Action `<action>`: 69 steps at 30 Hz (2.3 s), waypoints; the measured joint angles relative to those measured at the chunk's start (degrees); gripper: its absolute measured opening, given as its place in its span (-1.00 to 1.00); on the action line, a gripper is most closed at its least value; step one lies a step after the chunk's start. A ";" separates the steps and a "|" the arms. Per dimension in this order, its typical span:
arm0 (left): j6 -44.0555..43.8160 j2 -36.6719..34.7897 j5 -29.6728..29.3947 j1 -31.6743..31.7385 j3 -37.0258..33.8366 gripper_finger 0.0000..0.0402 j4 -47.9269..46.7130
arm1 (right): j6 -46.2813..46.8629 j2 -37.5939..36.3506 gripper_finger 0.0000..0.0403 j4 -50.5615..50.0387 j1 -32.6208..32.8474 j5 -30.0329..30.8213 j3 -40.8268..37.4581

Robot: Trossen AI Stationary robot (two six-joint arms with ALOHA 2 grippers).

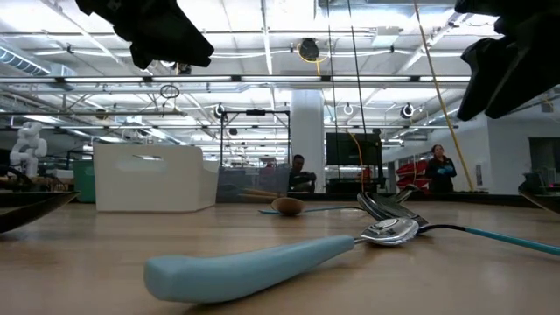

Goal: Sort silverware by color (type)
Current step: Put the orange spoon into the black bin

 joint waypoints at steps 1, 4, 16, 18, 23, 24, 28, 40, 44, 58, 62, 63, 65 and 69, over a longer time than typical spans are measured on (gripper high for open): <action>0.00 0.00 0.00 0.00 0.00 -0.38 0.00 | 0.00 0.00 0.28 0.00 0.00 0.00 0.00; 0.00 0.00 0.00 0.00 0.00 -0.38 -0.02 | 0.23 0.00 0.28 0.02 0.00 0.00 0.00; -0.04 0.00 -0.02 0.00 0.00 -0.38 -0.02 | 0.24 0.00 0.28 0.02 0.00 0.07 0.00; -0.04 0.00 -0.02 0.00 0.00 -0.38 -0.04 | 0.42 0.00 0.28 0.02 0.00 0.09 0.00; -0.09 0.00 -0.02 0.00 0.00 -0.38 -0.06 | 0.64 0.00 0.28 0.04 0.00 0.09 0.00; -0.09 0.00 -0.02 0.00 0.00 -0.38 -0.07 | 0.64 0.00 0.28 0.04 -0.02 0.09 0.00; -0.09 0.00 -0.03 0.00 0.00 -0.38 -0.10 | 0.68 0.00 0.28 0.04 -0.01 0.09 0.00; -0.09 0.01 -0.04 0.00 0.00 -0.38 -0.13 | 9.91 0.00 0.28 -0.37 0.18 -10.91 0.00; -0.09 0.00 -0.04 0.00 0.00 -0.38 -0.13 | 9.82 0.00 0.28 -1.51 0.91 -10.63 0.00; -0.09 0.02 -0.04 0.00 0.00 -0.38 -0.57 | 13.71 0.00 0.28 -8.70 1.53 -10.45 0.00; -0.09 0.02 -0.04 0.00 -0.02 -0.38 -0.55 | 14.10 0.00 0.28 -9.42 1.55 -10.39 0.00; -0.09 0.02 -0.04 0.00 -0.02 -0.38 -0.55 | 14.10 0.00 0.28 -9.42 1.54 -10.37 0.00; -0.09 0.02 -0.04 0.00 -0.02 -0.38 -0.55 | 14.10 0.00 0.28 -9.40 1.53 -10.32 0.00; -0.09 0.02 -0.04 0.00 -0.02 -0.38 -0.55 | 14.10 0.00 0.28 -9.40 1.53 -10.29 0.00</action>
